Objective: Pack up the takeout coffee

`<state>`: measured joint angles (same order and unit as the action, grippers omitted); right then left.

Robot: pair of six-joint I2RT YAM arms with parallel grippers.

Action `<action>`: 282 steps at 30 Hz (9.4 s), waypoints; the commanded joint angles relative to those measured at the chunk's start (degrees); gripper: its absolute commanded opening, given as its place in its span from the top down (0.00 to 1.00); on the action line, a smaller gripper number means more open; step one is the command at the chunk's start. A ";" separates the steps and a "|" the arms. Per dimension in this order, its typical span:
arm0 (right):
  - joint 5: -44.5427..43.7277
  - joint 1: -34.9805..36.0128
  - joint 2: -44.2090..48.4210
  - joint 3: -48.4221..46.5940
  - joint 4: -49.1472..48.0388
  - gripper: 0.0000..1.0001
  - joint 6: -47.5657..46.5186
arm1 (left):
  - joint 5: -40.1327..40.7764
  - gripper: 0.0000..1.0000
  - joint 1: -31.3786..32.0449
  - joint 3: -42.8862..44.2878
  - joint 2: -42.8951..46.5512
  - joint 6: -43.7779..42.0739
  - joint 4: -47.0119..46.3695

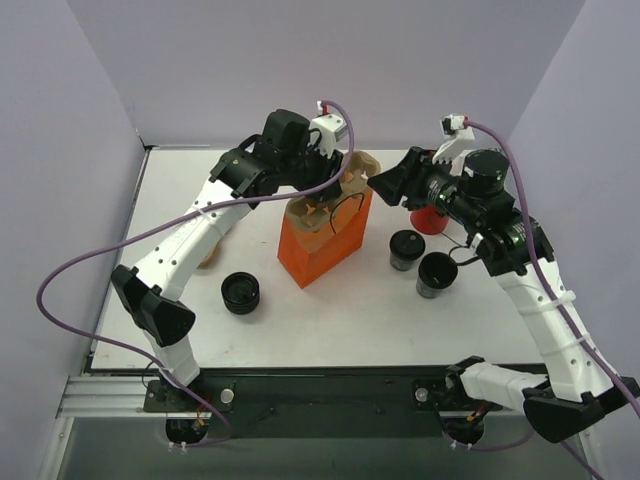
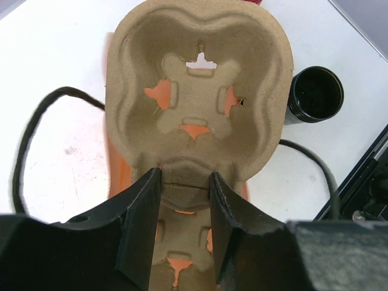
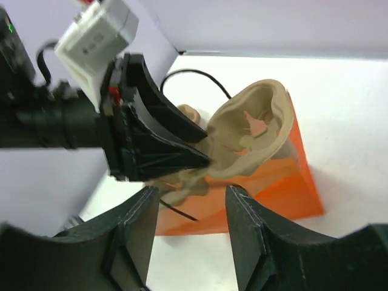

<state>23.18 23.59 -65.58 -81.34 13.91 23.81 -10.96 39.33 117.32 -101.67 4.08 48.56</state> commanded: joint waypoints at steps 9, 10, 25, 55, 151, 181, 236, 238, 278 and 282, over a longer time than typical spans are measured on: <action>-29.05 12.53 1.17 0.14 8.85 0.48 31.65 | -0.29 0.82 0.31 -2.44 4.29 1.28 -1.01; -30.02 12.70 0.72 -0.39 9.55 0.48 31.65 | -0.11 0.82 0.31 -2.36 4.11 1.46 -0.83; -34.25 13.14 -6.66 -5.32 10.08 0.48 35.07 | 2.17 0.82 0.31 -1.65 2.88 1.81 0.14; -33.46 12.97 -8.51 -4.09 8.94 1.00 34.20 | 13.85 0.83 0.48 5.46 -2.04 9.02 7.25; -31.53 13.14 -9.13 0.13 3.49 1.00 30.68 | 22.56 0.88 0.66 -10.53 2.17 9.63 4.79; -32.67 13.67 -10.09 -0.49 3.40 1.00 29.45 | 23.70 0.89 0.57 -14.21 2.26 12.35 7.34; -32.14 15.25 -10.97 4.26 -0.55 1.00 27.08 | 25.03 0.55 -0.92 -22.30 -1.61 12.80 -9.61; -32.14 15.34 -10.88 4.52 -0.73 1.00 26.73 | 25.11 0.57 -1.01 -24.32 -1.60 12.62 -12.59; -14.32 5.42 -16.23 -13.39 3.57 0.46 0.18 | 19.84 0.43 -1.36 -12.11 8.77 20.88 -2.06; -9.92 4.27 -24.74 -23.65 6.82 0.46 -1.22 | 20.54 0.43 -1.36 -11.85 9.99 20.97 -1.18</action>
<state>4.93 28.60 -82.87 -97.08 17.85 25.45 9.15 38.17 104.88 -94.87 24.82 49.19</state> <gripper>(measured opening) 0.534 0.571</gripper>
